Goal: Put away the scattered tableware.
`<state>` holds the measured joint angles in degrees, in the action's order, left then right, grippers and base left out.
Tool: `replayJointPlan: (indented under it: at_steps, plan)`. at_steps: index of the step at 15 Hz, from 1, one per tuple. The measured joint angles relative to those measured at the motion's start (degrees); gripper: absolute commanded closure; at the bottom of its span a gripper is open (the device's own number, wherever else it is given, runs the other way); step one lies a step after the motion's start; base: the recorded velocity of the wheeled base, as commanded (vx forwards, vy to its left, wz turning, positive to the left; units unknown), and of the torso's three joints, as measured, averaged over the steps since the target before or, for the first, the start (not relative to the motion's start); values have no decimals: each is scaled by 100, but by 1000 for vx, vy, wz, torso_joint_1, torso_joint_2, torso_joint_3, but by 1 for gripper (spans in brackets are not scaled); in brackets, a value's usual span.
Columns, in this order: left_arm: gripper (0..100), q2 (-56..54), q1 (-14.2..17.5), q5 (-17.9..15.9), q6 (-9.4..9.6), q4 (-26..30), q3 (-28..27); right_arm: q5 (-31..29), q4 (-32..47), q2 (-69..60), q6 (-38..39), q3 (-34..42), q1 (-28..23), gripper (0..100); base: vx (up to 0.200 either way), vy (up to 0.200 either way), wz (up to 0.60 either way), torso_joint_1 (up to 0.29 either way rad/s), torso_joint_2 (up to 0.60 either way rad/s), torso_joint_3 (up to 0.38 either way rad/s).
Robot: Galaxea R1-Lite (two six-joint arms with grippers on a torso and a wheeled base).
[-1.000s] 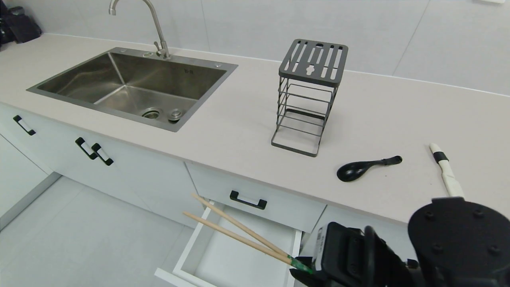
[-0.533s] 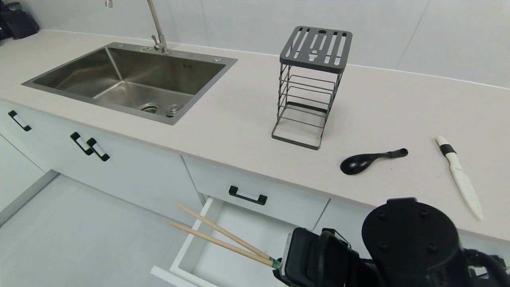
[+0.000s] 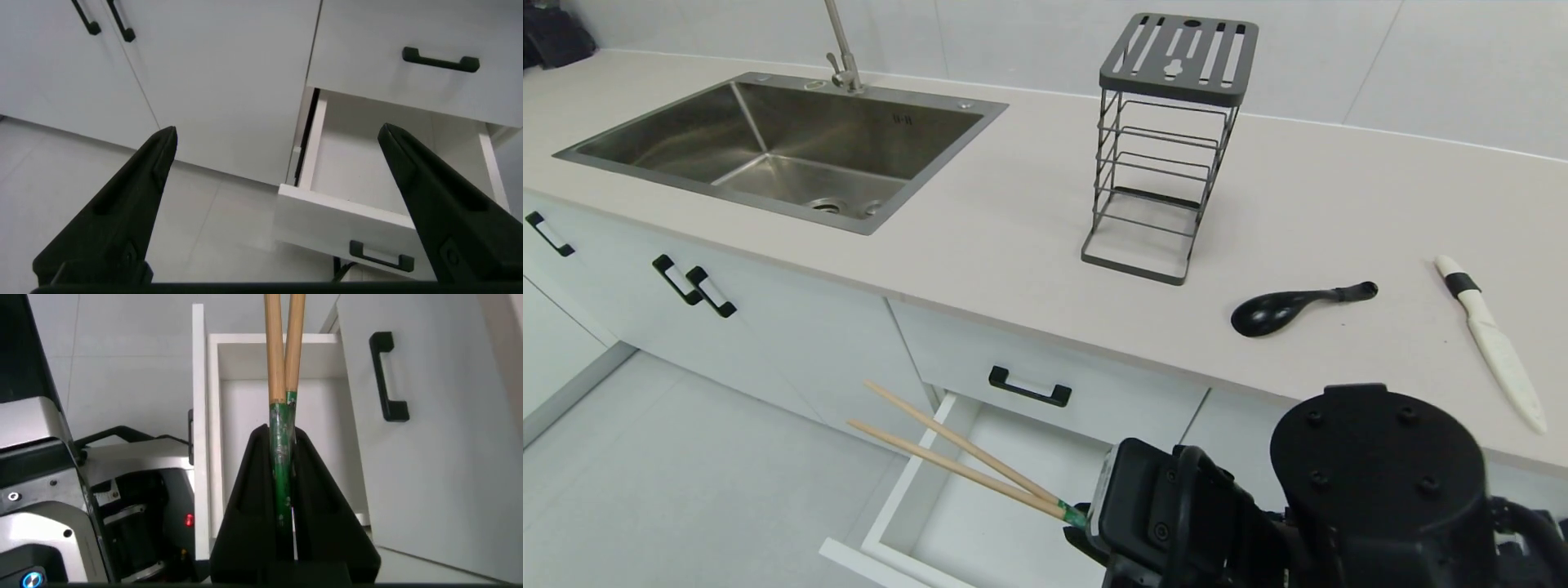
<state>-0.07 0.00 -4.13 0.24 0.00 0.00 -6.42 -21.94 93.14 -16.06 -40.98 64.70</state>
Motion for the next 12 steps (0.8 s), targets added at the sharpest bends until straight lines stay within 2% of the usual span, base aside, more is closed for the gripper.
replayJointPlan:
  at_steps: [8,12]
  plan:
    - [0,0,0,1,2,0,0,-33,62,201,0,-630,-34,100,0,0,0,-220,466,244]
    - [0,0,0,1,0,0,0,-386,224,269,5,-789,-17,100,0,0,0,-216,469,250]
